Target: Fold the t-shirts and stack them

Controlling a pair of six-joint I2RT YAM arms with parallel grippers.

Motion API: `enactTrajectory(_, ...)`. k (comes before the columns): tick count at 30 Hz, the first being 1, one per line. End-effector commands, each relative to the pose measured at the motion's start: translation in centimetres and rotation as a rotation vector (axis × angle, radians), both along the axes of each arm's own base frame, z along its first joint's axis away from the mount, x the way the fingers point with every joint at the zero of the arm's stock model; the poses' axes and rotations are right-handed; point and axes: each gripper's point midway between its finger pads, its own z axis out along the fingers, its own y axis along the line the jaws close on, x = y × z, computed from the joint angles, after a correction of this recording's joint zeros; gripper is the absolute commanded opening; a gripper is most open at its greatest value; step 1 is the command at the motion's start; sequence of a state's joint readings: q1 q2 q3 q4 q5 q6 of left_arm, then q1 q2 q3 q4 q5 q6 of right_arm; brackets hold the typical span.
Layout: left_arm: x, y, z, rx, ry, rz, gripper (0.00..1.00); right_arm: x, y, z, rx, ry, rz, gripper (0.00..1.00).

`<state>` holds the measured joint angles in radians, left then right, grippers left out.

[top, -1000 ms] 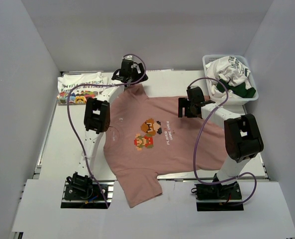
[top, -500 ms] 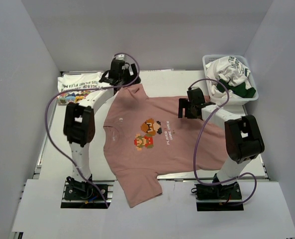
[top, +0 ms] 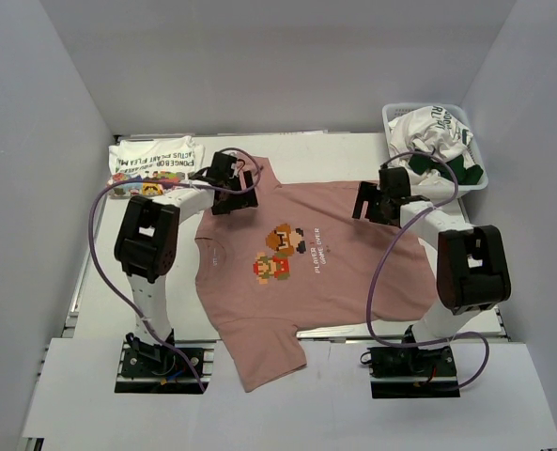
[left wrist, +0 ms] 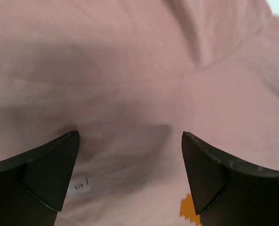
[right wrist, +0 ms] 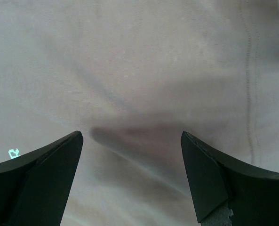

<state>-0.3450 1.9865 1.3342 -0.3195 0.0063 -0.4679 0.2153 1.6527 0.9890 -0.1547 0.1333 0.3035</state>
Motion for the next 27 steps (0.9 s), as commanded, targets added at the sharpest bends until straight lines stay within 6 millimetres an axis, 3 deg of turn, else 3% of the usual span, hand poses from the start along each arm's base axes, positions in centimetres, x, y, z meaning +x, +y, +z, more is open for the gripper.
enactTrajectory(1,-0.2,2.8,-2.8,0.060,0.110,0.072,1.00,1.1,1.6,0.4,0.101,-0.042,0.062,0.90)
enactTrajectory(2,0.7,4.1,-3.4,0.103,0.115,0.109,1.00,1.8,1.6,0.7,0.102,-0.055,0.063,0.90)
enactTrajectory(4,1.1,5.2,-4.0,0.125,0.141,0.126,1.00,2.3,1.3,-0.6,0.096,-0.027,0.054,0.90)
enactTrajectory(5,2.3,6.2,-3.6,0.119,0.130,0.152,1.00,3.1,1.5,-0.7,0.099,-0.028,0.052,0.90)
enactTrajectory(7,2.8,7.3,-4.8,0.117,0.165,0.174,1.00,3.7,1.5,-1.9,0.100,0.000,0.042,0.90)
enactTrajectory(8,4.4,7.9,-4.2,0.096,0.142,0.192,1.00,3.9,1.6,-2.2,0.099,0.010,0.040,0.90)
enactTrajectory(9,4.8,8.5,-5.6,0.105,0.160,0.196,1.00,4.5,1.6,-2.1,0.100,0.002,0.039,0.90)
enactTrajectory(10,5.1,8.4,-6.0,0.085,0.182,0.190,1.00,5.0,1.7,-1.9,0.105,-0.002,0.035,0.90)
enactTrajectory(11,7.1,7.8,-4.9,0.064,0.142,0.170,1.00,5.0,1.8,-2.8,0.105,0.017,0.032,0.90)
enactTrajectory(17,13.4,6.8,-5.3,0.052,0.064,0.057,1.00,7.9,1.2,-4.0,0.064,0.016,-0.014,0.90)
enactTrajectory(18,14.1,6.5,-5.2,0.049,0.054,0.042,1.00,9.8,1.4,-2.9,0.061,-0.017,-0.017,0.90)
enactTrajectory(19,15.6,6.0,-3.6,0.031,0.007,0.024,1.00,10.1,0.9,-3.0,0.035,-0.013,-0.023,0.90)
enactTrajectory(20,15.9,5.5,-3.4,0.012,-0.003,-0.001,1.00,11.6,1.2,-2.7,0.033,-0.026,-0.019,0.90)
enactTrajectory(22,16.2,5.3,-2.7,0.001,-0.023,-0.007,1.00,12.9,1.1,-1.8,0.016,-0.044,-0.020,0.90)
enactTrajectory(24,16.5,5.0,-1.3,-0.014,-0.058,-0.014,1.00,13.2,1.0,-2.5,-0.005,-0.027,-0.015,0.90)
enactTrajectory(27,16.4,4.9,2.4,-0.017,-0.114,-0.035,1.00,14.2,1.1,-0.2,-0.029,-0.077,0.015,0.90)
